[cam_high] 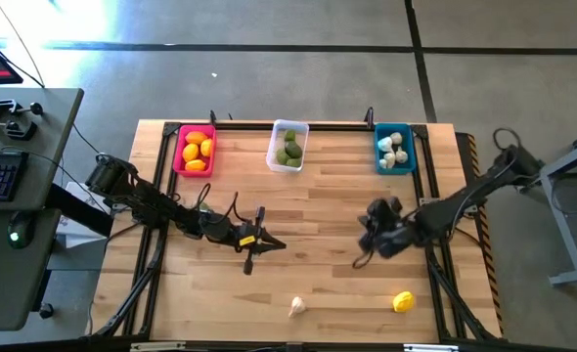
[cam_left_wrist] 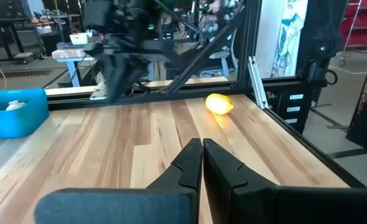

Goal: Sort produce into baskets
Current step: Put the lemon into the pink bin

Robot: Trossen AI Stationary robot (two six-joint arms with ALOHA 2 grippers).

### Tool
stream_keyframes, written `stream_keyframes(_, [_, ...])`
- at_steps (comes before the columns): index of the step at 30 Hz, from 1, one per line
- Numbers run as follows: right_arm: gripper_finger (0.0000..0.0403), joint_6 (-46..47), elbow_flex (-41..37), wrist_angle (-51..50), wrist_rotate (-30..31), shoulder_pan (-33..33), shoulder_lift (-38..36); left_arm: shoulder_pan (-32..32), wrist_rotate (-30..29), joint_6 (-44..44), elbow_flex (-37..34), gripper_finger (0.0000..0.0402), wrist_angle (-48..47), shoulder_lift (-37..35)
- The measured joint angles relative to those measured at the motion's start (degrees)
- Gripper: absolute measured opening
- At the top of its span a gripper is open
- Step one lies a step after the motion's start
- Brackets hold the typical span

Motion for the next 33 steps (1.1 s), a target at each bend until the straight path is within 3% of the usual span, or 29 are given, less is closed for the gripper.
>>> stream_keyframes(5, [0.0,11.29,9.77,-14.03,-9.77,5.34,10.94,0.0,0.0,0.24,0.0,0.0,-0.56,0.0])
stream_keyframes(10, [0.0,14.96,21.27,-24.28,-20.52,10.32,19.86,0.01,0.01,1.21,0.0,0.0,-0.57,0.0])
stream_keyframes(17, [0.0,15.34,33.6,-26.38,-27.15,17.42,26.55,0.04,0.0,1.45,0.0,0.0,-1.39,0.0])
stream_keyframes(22, [0.0009,22.88,37.81,-26.94,-31.6,20.79,29.18,0.05,0.0,2.73,0.0,0.0,-1.44,0.0])
stream_keyframes(27, [0.0062,23.08,39.3,-26.92,-41.28,22.85,33.53,0.11,0.0,3.06,0.0,0.0,-1.48,0.0])
stream_keyframes(33, [0.0178,16.71,39.55,-26.94,-49.6,23.38,38.45,0.11,-0.01,3.13,0.0,0.0,-1.79,0.0])
